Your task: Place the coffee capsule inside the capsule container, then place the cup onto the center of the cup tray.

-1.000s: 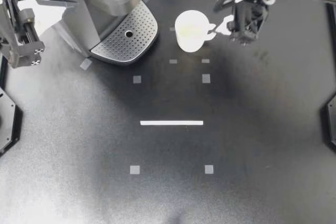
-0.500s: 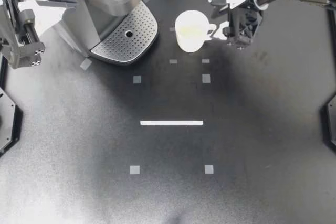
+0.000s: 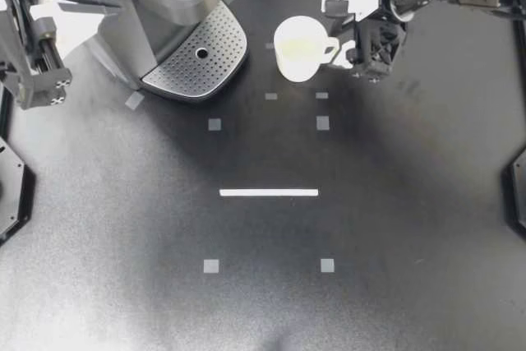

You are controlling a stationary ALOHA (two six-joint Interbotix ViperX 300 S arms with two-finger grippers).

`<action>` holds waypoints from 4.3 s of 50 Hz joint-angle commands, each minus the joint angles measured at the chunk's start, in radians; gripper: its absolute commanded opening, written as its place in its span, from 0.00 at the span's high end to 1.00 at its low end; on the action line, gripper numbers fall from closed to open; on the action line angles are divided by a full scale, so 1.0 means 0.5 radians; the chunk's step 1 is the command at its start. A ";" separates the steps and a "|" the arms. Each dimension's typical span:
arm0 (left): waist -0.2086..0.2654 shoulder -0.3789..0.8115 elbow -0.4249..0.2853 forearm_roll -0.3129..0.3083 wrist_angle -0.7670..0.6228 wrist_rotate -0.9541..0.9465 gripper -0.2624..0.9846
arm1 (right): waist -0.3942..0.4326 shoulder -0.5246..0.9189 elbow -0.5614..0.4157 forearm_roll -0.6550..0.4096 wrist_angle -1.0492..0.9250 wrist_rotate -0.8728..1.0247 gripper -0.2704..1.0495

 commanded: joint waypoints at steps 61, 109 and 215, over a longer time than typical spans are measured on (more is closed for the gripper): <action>-0.003 -0.012 -0.018 0.012 -0.046 -0.006 0.65 | 0.049 -0.206 -0.144 0.279 0.040 -0.058 0.80; 0.000 -0.135 0.058 -0.003 -0.046 -0.021 0.65 | 0.221 0.319 -0.718 0.291 0.080 -0.037 0.80; 0.218 -0.086 0.046 0.104 -0.383 -0.049 0.65 | 0.270 0.163 -0.644 0.291 -0.104 -0.009 0.38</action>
